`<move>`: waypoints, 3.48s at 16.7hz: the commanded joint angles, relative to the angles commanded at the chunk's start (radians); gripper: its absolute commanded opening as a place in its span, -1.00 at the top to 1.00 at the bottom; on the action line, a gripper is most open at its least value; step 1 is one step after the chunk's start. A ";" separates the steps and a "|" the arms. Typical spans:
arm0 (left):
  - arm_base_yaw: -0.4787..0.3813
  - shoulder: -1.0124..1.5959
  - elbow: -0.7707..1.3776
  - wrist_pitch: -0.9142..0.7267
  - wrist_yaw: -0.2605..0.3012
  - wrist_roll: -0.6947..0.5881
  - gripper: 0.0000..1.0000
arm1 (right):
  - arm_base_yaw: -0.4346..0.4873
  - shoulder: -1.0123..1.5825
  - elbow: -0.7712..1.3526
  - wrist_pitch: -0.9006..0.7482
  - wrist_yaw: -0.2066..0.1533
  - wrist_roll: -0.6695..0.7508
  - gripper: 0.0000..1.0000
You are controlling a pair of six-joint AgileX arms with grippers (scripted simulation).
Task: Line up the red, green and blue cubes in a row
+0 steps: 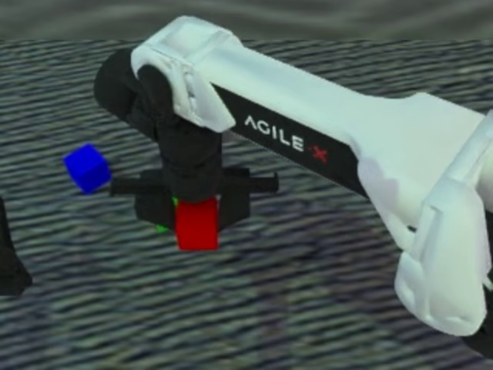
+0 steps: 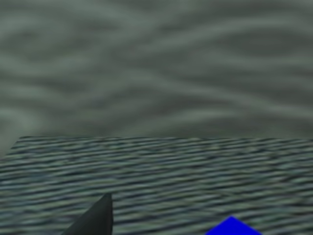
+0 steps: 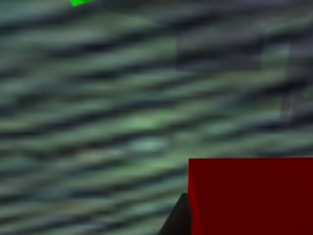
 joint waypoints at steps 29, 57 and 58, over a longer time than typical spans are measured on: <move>0.000 0.000 0.000 0.000 0.000 0.000 -1.00 | 0.003 0.003 -0.272 0.275 0.000 0.003 -1.00; -0.036 0.170 0.164 -0.106 -0.001 0.075 -1.00 | -0.072 -0.221 -0.203 0.124 0.054 -0.095 -1.00; -0.048 0.227 0.215 -0.138 -0.001 0.097 -1.00 | -0.098 -0.294 -0.263 0.160 0.068 -0.125 -1.00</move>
